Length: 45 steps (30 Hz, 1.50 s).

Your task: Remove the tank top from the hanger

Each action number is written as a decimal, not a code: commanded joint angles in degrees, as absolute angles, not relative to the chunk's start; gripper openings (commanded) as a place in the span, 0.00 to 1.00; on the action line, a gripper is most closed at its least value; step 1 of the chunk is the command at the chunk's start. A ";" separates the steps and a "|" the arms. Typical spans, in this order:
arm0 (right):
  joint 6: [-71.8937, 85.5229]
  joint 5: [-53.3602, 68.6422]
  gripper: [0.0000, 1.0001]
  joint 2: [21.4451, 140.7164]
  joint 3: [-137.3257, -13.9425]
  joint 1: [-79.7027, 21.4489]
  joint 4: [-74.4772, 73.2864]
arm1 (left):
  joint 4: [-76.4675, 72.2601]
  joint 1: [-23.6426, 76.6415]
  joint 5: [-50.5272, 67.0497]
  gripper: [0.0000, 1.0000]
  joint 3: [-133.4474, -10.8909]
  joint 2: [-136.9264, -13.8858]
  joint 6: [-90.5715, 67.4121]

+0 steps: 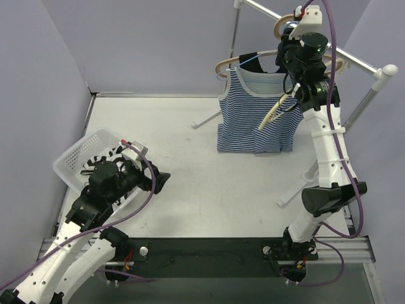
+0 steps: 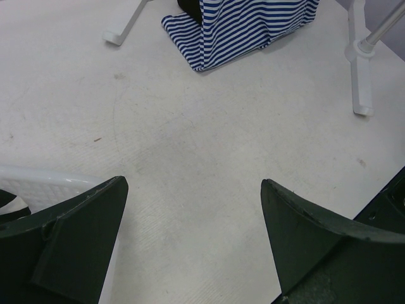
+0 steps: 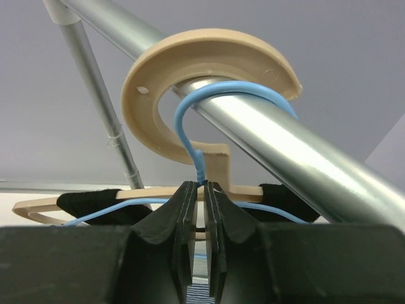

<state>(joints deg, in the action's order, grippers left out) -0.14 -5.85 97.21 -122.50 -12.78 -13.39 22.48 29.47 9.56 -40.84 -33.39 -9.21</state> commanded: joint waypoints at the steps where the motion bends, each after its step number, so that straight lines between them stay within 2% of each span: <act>1: -1.14 -4.22 0.10 96.59 -124.63 -12.48 -7.91 | 19.34 28.39 11.34 0.97 -40.96 -33.92 -9.23; 5: -2.90 -3.96 0.03 96.85 -124.80 -12.22 -5.98 | 19.25 27.86 12.22 0.97 -41.04 -34.10 -9.40; 9: -2.38 -4.65 0.02 96.95 -125.51 -12.04 -4.92 | 18.98 27.60 12.30 0.97 -40.78 -34.01 -9.58; 10: -2.11 -4.75 0.03 96.86 -125.16 -12.04 -4.83 | 19.07 27.60 12.22 0.97 -40.87 -34.01 -9.58; 14: -0.97 -5.19 0.30 96.50 -123.58 -11.95 -4.22 | 19.25 27.42 11.95 0.97 -40.87 -34.63 -9.58; 20: 1.57 -4.66 0.36 95.89 -122.70 -11.78 -4.31 | 19.51 27.42 11.60 0.97 -40.87 -34.63 -9.67; 31: 1.76 -5.89 0.31 97.47 -122.96 -11.86 -3.96 | 19.42 27.33 12.39 0.97 -40.61 -34.45 -9.32; 45: 3.60 -3.96 0.37 98.61 -123.13 -11.69 -3.25 | 19.16 26.81 13.18 0.97 -40.52 -34.72 -9.05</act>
